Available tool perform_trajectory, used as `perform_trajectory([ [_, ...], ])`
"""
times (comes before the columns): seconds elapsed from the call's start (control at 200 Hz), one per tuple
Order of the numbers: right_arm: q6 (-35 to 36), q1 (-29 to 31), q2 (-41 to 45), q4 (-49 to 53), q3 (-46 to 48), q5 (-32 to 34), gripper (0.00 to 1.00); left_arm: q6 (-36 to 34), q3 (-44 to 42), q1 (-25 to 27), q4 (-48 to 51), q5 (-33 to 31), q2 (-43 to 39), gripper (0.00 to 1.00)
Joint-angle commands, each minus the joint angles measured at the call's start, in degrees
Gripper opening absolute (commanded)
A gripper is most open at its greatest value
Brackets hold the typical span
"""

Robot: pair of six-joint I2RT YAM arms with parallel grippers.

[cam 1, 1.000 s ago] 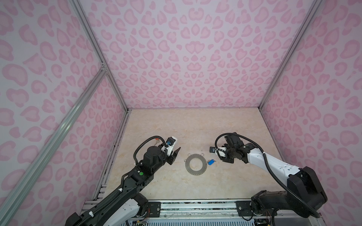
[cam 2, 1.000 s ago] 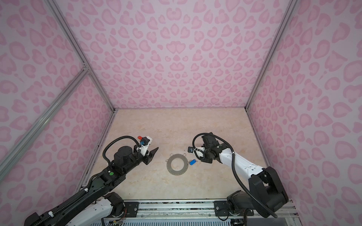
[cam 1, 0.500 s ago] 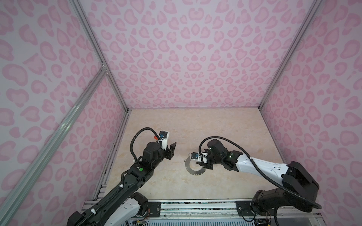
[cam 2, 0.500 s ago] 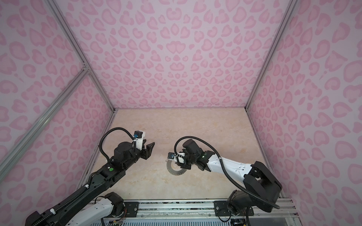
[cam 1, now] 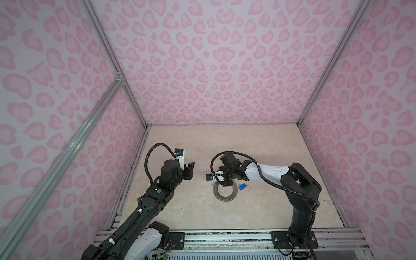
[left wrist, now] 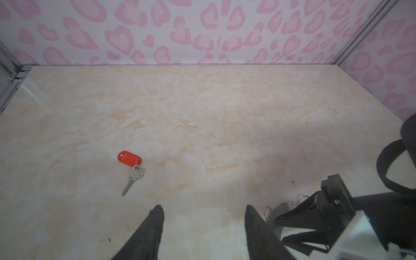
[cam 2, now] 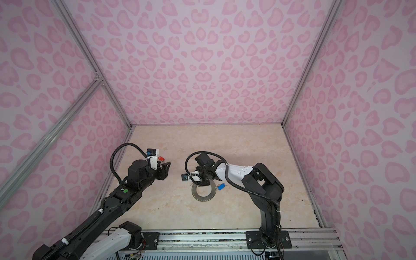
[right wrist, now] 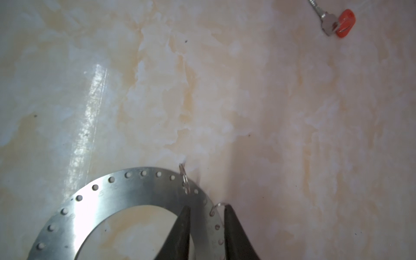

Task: Put the keys on the keyring
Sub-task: 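Move the right gripper over the ring plate and grasp its split ring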

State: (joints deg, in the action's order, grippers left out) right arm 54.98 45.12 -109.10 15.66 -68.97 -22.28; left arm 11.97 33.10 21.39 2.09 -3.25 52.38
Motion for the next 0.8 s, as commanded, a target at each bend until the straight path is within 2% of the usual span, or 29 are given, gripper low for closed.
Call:
perform_trajectory([
  [0.0, 3.5, 0.0, -2.2, 4.5, -1.9, -1.6, 0.27, 1.9, 0.5, -2.3, -0.1, 2.9, 1.4, 0.59],
  [0.17, 4.3, 0.0, -4.4, 6.5, -3.9, -2.7, 0.26, 1.0, 1.4, -3.9, -0.1, 6.0, 4.0, 0.58],
  [0.34, 5.0, 0.1, -5.2, 7.9, -4.7, -4.2, 0.25, -0.2, 0.8, -4.3, -0.4, 6.1, 4.5, 0.58],
  [0.795, 4.1, 0.2, -6.7, 7.7, -5.8, -5.4, 0.13, -1.4, 0.4, -4.3, -0.4, 7.1, 4.5, 0.55],
])
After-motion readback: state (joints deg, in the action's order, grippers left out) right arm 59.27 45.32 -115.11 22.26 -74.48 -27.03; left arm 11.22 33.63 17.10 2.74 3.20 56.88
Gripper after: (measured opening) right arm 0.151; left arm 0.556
